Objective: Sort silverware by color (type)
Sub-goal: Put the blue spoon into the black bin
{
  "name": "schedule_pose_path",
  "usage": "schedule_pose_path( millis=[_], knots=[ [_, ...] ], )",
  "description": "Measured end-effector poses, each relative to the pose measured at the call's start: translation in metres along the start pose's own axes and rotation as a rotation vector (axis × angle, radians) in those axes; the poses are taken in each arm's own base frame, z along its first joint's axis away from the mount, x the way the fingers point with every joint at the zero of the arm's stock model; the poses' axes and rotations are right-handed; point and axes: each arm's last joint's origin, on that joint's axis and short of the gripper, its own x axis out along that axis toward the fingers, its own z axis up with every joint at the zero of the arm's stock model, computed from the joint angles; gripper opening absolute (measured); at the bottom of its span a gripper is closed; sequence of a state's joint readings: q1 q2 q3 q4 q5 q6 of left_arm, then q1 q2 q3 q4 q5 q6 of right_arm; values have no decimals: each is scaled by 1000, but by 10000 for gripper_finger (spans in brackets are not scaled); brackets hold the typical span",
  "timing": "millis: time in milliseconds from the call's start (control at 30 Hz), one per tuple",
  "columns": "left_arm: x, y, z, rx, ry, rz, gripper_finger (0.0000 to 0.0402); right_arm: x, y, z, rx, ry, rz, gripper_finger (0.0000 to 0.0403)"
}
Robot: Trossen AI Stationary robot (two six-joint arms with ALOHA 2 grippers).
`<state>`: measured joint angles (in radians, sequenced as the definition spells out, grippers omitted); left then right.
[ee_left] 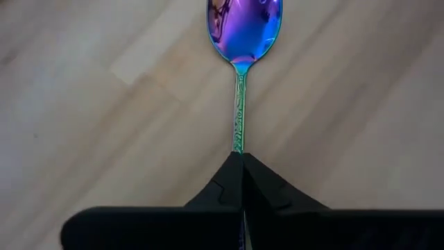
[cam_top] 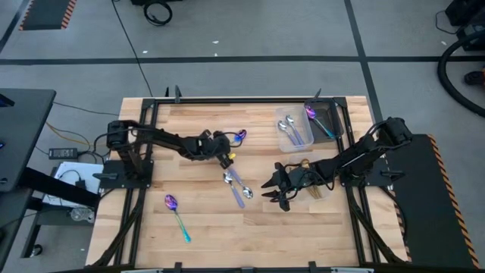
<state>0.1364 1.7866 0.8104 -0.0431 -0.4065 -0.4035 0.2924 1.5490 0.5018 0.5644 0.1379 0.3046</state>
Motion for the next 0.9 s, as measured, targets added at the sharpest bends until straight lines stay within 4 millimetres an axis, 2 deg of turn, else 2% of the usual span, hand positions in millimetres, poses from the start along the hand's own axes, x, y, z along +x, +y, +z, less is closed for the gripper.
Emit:
schedule_pose_path(
  millis=[267,533,633,733,900],
  knots=[
    [-21,-12,5,-40,-25,-136,2,0,0,-1,-11,5,-1,160],
    [-29,-29,3,-24,-83,-184,1,0,-3,0,-16,4,-11,160],
    [-29,-28,4,-69,-95,-160,6,1,-5,1,-10,-1,-17,160],
    [-26,-22,10,-133,-125,-128,33,1,-5,3,-6,-15,-15,160],
    [-16,-21,11,-127,-145,-122,106,1,-5,3,-6,-16,-14,160]
  ],
)
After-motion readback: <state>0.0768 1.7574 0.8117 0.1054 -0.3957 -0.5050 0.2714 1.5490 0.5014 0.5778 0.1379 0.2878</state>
